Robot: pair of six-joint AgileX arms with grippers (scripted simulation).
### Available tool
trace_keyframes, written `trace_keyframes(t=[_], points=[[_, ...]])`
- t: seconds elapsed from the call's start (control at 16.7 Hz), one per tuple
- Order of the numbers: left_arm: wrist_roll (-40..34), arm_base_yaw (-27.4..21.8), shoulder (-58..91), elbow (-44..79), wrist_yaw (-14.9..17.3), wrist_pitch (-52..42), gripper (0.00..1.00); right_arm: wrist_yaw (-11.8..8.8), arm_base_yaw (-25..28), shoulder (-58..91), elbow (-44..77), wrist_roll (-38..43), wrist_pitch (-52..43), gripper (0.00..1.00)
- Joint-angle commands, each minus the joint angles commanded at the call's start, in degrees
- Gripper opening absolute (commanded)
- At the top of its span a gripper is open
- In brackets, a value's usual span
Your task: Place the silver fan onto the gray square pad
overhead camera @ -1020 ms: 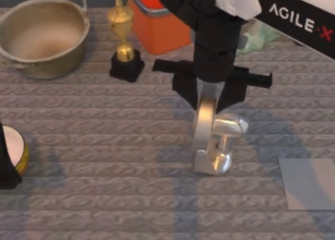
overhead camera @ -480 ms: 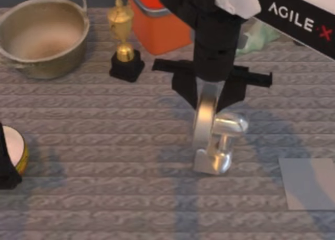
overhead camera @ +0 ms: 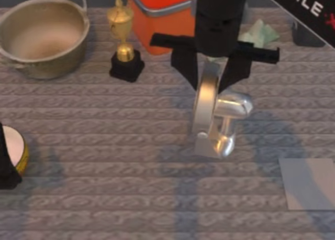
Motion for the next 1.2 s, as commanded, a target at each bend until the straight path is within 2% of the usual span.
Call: trace_keyframes(t=[0.36, 0.6, 0.84, 1.02, 1.2], points=[[0.0, 0.0, 0.0, 0.0, 0.0, 0.0, 1.0, -0.2, -0.4, -0.4, 0.0, -0.5, -0.4, 0.0], [0.0, 0.0, 0.0, 0.0, 0.0, 0.0, 1.0, -1.7, -1.4, -3.5, -5.5, -8.8, -2.0, 0.0], [0.0, 0.0, 0.0, 0.0, 0.0, 0.0, 1.0, -3.6, -3.7, -9.9, -14.7, -26.6, -2.9, 0.0], [0.0, 0.0, 0.0, 0.0, 0.0, 0.0, 1.0, -4.4, -6.0, -16.7, -23.0, -45.1, -1.8, 0.0], [0.0, 0.0, 0.0, 0.0, 0.0, 0.0, 1.0, -4.4, -8.6, -24.3, -31.8, -65.5, 0.9, 0.0]])
